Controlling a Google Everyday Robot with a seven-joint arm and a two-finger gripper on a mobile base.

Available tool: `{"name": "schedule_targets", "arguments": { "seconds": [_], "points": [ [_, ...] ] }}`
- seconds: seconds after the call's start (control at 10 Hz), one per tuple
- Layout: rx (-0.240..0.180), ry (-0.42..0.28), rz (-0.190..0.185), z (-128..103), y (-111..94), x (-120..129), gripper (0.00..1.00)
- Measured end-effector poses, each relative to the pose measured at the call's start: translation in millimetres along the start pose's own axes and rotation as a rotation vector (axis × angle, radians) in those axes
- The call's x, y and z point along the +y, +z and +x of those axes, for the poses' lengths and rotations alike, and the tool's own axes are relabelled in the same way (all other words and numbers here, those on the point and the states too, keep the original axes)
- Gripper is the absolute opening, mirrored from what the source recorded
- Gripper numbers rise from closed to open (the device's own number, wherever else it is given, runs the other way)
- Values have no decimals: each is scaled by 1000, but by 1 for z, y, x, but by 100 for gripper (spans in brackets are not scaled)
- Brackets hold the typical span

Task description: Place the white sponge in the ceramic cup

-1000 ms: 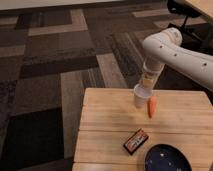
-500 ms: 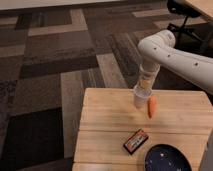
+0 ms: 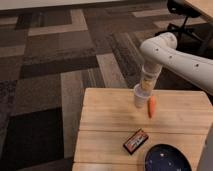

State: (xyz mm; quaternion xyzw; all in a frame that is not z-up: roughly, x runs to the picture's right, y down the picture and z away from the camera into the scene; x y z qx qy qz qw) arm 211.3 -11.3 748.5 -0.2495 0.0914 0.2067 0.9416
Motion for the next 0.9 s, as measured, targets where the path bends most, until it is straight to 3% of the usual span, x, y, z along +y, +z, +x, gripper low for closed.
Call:
{"name": "schedule_targets", "arguments": {
  "seconds": [0.4,0.5,0.9],
  "points": [
    [1,1,1,1,0,0,73],
    [1,1,1,1,0,0,80],
    [2,1,1,1,0,-1,80]
  ]
}}
